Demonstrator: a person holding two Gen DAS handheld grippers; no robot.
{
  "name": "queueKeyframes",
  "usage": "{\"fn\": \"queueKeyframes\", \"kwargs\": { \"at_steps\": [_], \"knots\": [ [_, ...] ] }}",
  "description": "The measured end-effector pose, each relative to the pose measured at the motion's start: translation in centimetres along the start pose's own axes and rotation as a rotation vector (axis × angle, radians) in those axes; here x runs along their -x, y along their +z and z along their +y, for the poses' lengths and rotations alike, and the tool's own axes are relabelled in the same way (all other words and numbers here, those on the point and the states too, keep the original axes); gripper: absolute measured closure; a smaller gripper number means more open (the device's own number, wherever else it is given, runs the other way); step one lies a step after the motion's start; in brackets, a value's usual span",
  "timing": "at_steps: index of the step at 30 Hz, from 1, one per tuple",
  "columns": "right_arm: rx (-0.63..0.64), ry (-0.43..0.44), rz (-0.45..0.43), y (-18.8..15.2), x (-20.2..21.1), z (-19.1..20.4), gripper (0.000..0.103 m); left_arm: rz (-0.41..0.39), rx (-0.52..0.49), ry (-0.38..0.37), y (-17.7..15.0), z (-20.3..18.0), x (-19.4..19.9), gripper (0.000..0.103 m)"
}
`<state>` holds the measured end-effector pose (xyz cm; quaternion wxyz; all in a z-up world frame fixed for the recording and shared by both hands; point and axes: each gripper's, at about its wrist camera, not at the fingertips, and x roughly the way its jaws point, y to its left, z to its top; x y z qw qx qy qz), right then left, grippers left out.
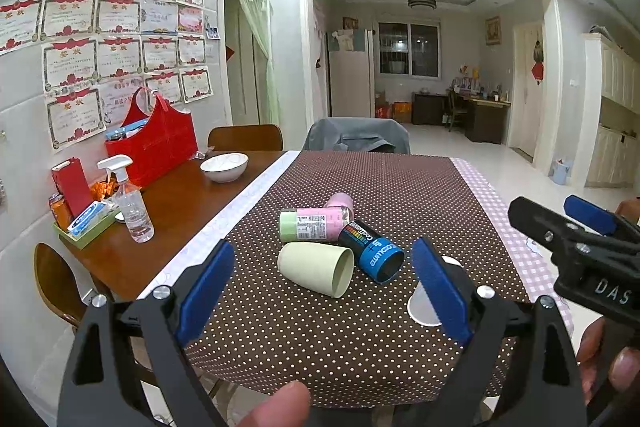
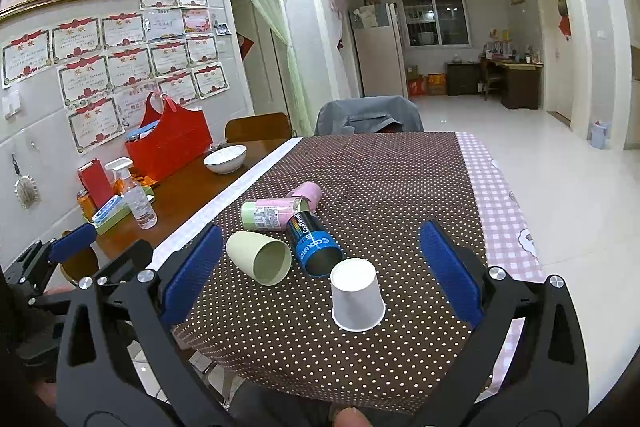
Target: Flip cup upside down
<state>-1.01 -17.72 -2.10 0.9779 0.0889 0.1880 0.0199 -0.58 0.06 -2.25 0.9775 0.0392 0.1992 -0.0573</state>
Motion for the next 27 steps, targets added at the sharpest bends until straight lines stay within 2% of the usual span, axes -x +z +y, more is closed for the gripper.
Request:
{"fn": "queueKeyframes", "kwargs": {
  "at_steps": [27],
  "knots": [
    [-0.005, -0.013, 0.006, -0.08, -0.07, -0.41, 0.006, -0.014, 0.012, 0.003, 0.42, 0.16, 0.68, 0.014]
  ]
}}
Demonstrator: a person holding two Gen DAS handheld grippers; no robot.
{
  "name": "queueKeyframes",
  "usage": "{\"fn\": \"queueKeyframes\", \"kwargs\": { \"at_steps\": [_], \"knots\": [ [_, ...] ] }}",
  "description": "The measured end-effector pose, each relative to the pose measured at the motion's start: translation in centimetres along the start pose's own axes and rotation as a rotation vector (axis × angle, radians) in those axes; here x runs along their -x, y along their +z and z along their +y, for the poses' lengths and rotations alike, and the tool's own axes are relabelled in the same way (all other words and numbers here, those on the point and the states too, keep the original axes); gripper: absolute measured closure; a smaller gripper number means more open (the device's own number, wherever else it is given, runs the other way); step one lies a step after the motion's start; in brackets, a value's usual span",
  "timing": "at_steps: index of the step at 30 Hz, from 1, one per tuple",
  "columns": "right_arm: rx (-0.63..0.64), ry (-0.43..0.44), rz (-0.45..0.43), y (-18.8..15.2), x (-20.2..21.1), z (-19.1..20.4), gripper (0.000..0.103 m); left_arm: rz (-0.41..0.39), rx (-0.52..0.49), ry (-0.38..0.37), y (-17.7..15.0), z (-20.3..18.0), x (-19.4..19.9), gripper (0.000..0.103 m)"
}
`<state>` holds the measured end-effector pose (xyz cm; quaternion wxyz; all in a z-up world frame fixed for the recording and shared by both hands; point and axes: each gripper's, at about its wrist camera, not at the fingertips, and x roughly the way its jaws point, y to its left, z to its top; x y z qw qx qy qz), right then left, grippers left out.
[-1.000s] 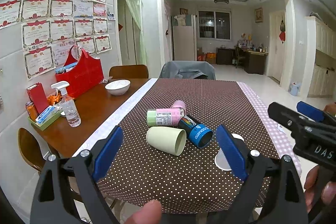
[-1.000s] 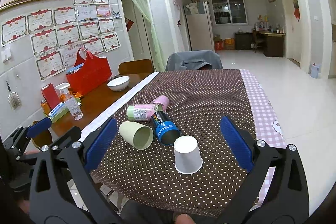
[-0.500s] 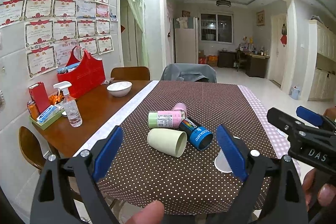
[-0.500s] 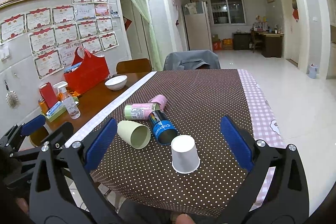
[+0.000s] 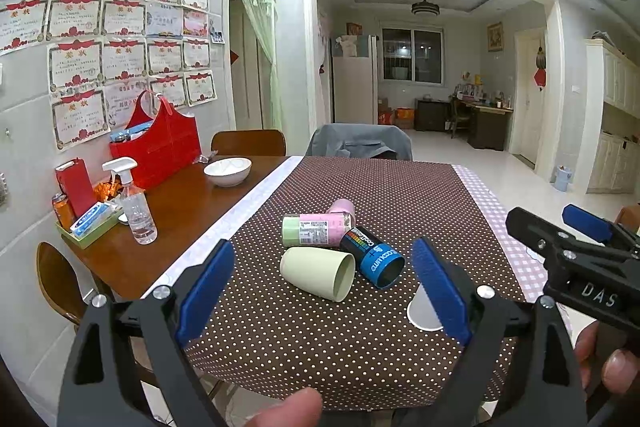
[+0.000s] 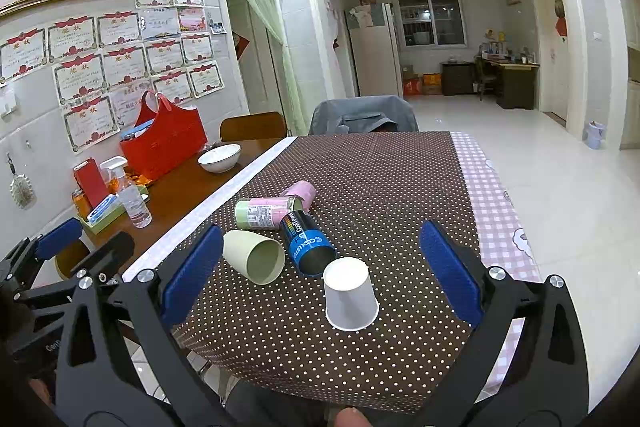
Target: Flip cup upside down
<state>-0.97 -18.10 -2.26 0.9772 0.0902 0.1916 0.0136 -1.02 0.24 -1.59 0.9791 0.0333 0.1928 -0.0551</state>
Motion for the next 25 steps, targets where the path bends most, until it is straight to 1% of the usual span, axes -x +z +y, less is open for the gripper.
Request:
{"fn": "queueKeyframes", "kwargs": {
  "at_steps": [8, 13, 25],
  "knots": [
    [0.002, -0.001, 0.002, -0.04, -0.02, -0.01, 0.006, 0.007, 0.006, -0.006, -0.09, 0.06, -0.09, 0.014],
    [0.001, -0.003, 0.003, -0.04, -0.04, 0.02, 0.006, -0.006, 0.014, -0.011, -0.08, 0.17, 0.00, 0.014],
    [-0.001, 0.001, 0.004, -0.12, -0.13, 0.06, 0.006, -0.001, 0.019, 0.028, -0.19, 0.36, -0.03, 0.014]
  ]
}}
